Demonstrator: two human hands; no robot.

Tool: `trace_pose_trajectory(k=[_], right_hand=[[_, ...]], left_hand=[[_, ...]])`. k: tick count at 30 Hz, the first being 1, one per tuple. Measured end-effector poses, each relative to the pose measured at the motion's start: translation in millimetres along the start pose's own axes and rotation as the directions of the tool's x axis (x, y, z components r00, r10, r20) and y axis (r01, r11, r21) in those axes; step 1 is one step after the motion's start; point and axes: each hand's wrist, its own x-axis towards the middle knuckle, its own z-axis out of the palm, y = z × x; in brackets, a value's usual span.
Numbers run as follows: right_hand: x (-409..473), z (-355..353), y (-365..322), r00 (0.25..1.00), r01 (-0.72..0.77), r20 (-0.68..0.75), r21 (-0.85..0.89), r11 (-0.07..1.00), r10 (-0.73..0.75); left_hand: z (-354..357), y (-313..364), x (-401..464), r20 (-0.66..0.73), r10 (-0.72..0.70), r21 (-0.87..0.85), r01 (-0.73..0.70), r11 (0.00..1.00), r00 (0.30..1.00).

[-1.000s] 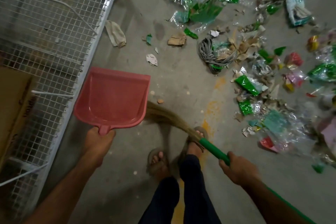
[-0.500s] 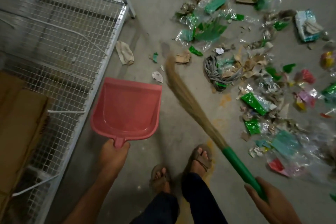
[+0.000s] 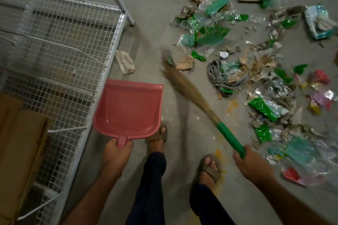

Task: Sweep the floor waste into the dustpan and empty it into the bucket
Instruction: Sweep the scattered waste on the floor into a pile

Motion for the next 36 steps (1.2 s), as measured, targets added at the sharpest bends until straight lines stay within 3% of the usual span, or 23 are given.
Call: trace_pose_trajectory(k=[4,6,8,10,12,14,15,19,24,29,32,36], right_hand=[[-48,-22,68,0.988,-0.119,-0.088,0.099,0.988,0.128],[-70,-27,68,0.963,-0.182,-0.184,0.084,0.980,0.195],[-88,-22,55,0.947,-0.253,-0.155,0.179,0.951,0.281],[-100,-25,21,0.957,-0.272,-0.060,0.146,0.951,0.283],[-96,-17,-11,0.972,-0.230,0.076,0.146,0.962,0.221],[-87,-7,-50,0.990,-0.067,0.129,0.134,0.989,0.050],[-80,1,-72,0.989,0.039,0.135,0.101,0.994,-0.052],[-38,32,-154,0.963,0.230,0.145,-0.003,0.973,-0.227],[24,56,-252,0.941,0.324,0.118,-0.050,0.945,-0.316],[46,64,-273,0.986,0.156,0.041,0.079,0.985,-0.160],[31,62,-240,1.000,-0.008,-0.016,0.249,0.968,0.012],[2,42,-174,0.964,-0.234,-0.019,0.412,0.881,0.265]], left_hand=[[5,10,18,0.039,0.005,0.039,-0.007,0.999,0.999],[3,16,23,0.069,-0.012,0.036,0.009,0.999,0.998],[-5,22,29,0.096,-0.019,0.053,0.014,0.998,0.995],[-16,29,32,0.096,-0.007,0.064,0.001,0.998,0.995],[-32,36,37,0.088,0.014,0.083,-0.021,0.996,0.996],[-47,39,47,0.079,0.026,0.117,-0.035,0.993,0.997],[-56,39,53,0.077,0.022,0.137,-0.032,0.990,0.997],[-85,39,81,0.016,0.039,0.203,-0.041,0.978,0.999],[-98,24,116,0.018,0.044,0.190,-0.047,0.981,0.999],[-97,16,129,0.036,0.006,0.139,-0.011,0.990,0.999],[-93,18,130,0.039,0.018,0.173,-0.025,0.985,0.999],[-80,34,125,0.097,0.028,0.141,-0.042,0.989,0.995]])
